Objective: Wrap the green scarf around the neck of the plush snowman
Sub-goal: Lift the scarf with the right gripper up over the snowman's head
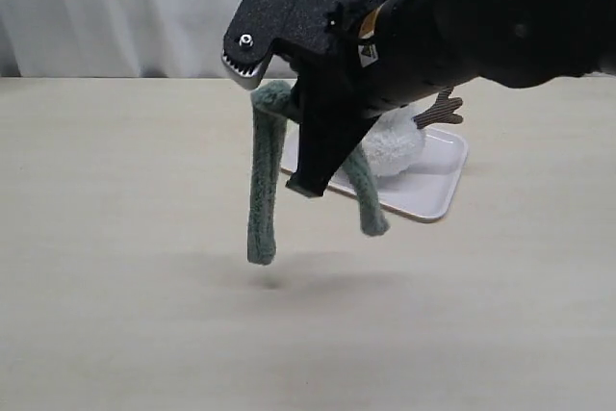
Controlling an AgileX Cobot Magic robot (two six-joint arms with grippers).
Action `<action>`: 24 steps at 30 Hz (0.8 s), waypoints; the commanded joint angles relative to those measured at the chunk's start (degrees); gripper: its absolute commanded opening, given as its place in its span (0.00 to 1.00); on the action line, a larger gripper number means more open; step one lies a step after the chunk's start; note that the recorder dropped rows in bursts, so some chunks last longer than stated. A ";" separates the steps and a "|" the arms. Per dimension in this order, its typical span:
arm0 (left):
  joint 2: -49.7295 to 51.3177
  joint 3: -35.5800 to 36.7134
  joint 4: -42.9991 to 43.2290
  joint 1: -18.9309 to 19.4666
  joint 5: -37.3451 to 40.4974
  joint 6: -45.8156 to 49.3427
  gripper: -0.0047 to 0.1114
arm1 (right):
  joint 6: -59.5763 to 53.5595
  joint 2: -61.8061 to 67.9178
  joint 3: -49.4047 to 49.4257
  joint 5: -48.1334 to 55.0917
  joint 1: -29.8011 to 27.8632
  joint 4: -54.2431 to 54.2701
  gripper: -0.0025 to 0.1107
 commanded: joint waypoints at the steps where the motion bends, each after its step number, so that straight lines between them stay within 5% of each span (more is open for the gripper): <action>1: -0.10 0.18 -0.11 0.07 -0.74 -0.18 0.04 | 10.23 1.12 0.03 -3.54 -3.63 -11.13 0.06; 16: -0.10 0.18 -0.11 0.07 -0.87 -0.18 0.04 | 13.05 9.16 0.03 -33.15 -15.73 -14.11 0.06; 24: -0.10 0.18 -0.11 0.07 -0.87 -0.18 0.04 | 13.05 12.85 0.03 -35.44 -22.15 -14.11 0.06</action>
